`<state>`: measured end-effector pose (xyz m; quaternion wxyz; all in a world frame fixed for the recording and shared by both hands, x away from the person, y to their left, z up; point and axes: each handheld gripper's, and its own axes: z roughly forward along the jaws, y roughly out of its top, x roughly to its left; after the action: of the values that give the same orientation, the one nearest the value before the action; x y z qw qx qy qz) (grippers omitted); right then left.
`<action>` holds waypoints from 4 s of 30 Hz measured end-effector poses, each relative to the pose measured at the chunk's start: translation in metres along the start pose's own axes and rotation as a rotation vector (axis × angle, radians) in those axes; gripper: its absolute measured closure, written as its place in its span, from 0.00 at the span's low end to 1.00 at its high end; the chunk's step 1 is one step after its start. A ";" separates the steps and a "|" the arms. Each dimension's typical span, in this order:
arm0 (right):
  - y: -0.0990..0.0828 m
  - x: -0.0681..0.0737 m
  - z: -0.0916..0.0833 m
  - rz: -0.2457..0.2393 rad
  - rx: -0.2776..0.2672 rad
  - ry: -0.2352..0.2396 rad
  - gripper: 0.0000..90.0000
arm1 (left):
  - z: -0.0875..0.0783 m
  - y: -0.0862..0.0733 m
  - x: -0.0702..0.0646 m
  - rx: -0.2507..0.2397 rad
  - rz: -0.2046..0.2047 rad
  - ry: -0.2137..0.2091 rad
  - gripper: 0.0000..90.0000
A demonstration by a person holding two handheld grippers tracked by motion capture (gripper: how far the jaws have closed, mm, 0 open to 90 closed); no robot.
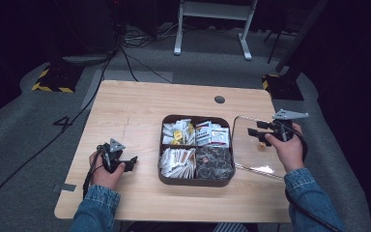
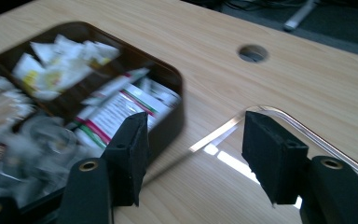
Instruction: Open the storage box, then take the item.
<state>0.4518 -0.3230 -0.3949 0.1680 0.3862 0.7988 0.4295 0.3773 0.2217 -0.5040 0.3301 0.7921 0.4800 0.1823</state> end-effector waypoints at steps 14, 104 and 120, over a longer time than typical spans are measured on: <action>0.050 0.072 0.030 -0.101 -0.020 0.156 0.44 | 0.001 0.000 -0.002 -0.005 0.001 0.002 0.26; 0.042 0.226 0.126 -0.125 0.240 0.432 1.00 | 0.004 0.003 -0.003 -0.002 0.011 -0.010 0.25; 0.029 0.232 0.072 -0.161 0.181 0.506 1.00 | 0.004 0.004 -0.003 -0.004 0.009 -0.008 0.25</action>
<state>0.3591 -0.0966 -0.3975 -0.0381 0.2154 0.8786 0.4246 0.3807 0.2165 -0.5043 0.3328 0.7944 0.4746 0.1813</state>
